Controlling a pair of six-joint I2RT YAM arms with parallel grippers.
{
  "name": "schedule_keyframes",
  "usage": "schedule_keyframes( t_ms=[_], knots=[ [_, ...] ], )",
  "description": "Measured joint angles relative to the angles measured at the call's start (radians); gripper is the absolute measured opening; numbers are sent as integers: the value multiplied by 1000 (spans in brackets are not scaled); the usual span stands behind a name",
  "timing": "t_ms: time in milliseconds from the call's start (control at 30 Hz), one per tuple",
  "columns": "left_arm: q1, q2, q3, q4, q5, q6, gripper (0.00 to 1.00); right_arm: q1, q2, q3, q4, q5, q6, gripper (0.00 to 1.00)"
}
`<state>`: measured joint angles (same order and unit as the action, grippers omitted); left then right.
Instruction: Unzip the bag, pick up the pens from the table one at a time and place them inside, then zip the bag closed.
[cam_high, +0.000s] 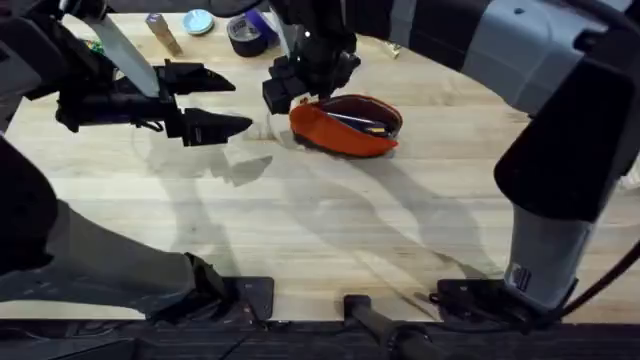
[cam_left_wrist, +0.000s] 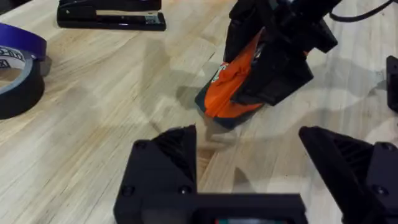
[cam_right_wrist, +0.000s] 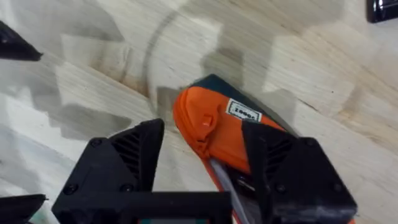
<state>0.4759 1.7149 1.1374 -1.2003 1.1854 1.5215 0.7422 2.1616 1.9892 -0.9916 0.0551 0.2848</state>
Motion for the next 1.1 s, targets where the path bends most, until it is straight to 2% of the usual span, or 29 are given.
schedule_keyframes(
  t_ms=[167,267,500,567,867,1100],
  knots=[
    [0,0,0,0,0,0,993,0,0,0,0,0,0,632],
    [0,0,0,0,0,0,993,0,0,0,0,0,0,526],
    [0,0,0,0,0,0,992,3,0,2,4,-12,4,123],
    [0,0,0,0,0,0,992,3,0,2,4,-13,3,48],
    [0,0,0,0,0,0,993,3,0,15,-3,-15,3,28],
    [0,0,0,0,0,0,993,2,4,100,-74,-11,3,29]
  ],
)
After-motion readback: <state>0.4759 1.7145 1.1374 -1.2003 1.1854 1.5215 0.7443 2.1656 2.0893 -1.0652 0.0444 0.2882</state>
